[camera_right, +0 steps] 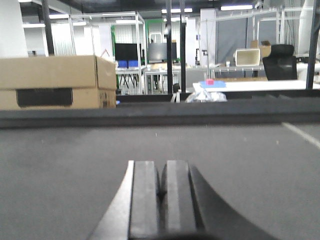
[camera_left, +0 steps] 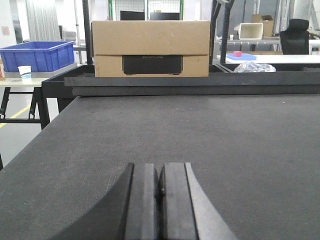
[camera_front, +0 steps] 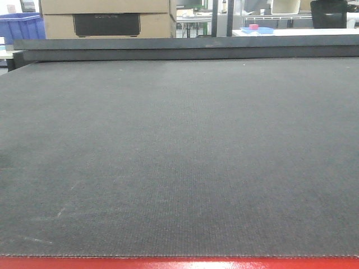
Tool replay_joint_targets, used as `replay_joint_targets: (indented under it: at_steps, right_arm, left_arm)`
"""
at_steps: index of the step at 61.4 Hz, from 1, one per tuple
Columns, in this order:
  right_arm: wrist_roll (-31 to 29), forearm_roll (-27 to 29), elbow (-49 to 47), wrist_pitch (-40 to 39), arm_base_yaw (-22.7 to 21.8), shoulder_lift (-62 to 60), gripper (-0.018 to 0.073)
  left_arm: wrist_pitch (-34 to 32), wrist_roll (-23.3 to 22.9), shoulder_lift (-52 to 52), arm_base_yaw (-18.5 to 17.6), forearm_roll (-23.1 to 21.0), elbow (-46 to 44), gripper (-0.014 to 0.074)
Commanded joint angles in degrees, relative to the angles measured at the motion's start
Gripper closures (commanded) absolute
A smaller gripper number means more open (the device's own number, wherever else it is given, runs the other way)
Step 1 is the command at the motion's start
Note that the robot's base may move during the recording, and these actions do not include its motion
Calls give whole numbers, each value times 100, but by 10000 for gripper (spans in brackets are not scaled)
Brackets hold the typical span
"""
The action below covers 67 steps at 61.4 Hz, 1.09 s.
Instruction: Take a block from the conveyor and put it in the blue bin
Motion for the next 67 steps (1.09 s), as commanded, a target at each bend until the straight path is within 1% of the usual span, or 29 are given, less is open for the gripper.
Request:
replay_joint_targets:
  at_steps: [1,7,14,19,24,27,30,38,46,52,56,59,63,65,67]
  right_arm:
    - [-10,-37,-606,744,-8,46,721]
    - [-10,-37,-1289,1619,-8,543,721]
    - [-10,-37,-2002,2500,-8,1323,721]
    - [-10,-37,-2449,2957,-8,2114,721]
    - [-10,-61,-2699,3266,-8,3002,721]
    - [-10,-71,-2779,3377,-8,3388,721]
    - [-10,-71,-2909,3682,-8,4039,721]
    - [-10,-71,-3169,4321,-8,5086,721]
    - [-10,-71,-3486,4547,-8,6016,721]
    - [0,44,-3831,4782,-8,6609,721]
    - [438,42,-4145,4990,-8,6910,721]
    - [664,42,-4364,5084,-8,7155,718]
    - [790,42,-4698,5221,-8,7420,683]
    - [873,42,-4843,5290,-8,7545,648]
    - [952,42,-5010,5375,-8,7703,588]
  left_arm:
    - [606,-15,270,-27,-4,-554,707]
    - [1177,-15,844,-27,-4,-1119,707]
    - [1771,-15,1836,-27,-75,-1880,707]
    - [2272,-15,2653,-27,-153,-2395,707]
    - [2953,-15,3555,-27,-274,-2955,707]
    - [3250,-15,4010,-27,-299,-3195,707]
    - [3504,-15,4595,-27,-375,-3490,707]
    - [3499,-15,5388,-27,-392,-3768,707]
    - [3275,-15,5945,-27,-406,-3814,707]
    - [3139,-15,6269,-27,-439,-3814,707]
    - [3043,-61,6440,-27,-537,-3814,707]
    - [3001,-220,6534,-27,-581,-3814,707]
    - [3003,-463,6644,-27,-578,-3814,707]
    - [3003,-496,6689,-27,-578,-3814,707]
    - [3003,-496,6723,-27,-587,-3814,707]
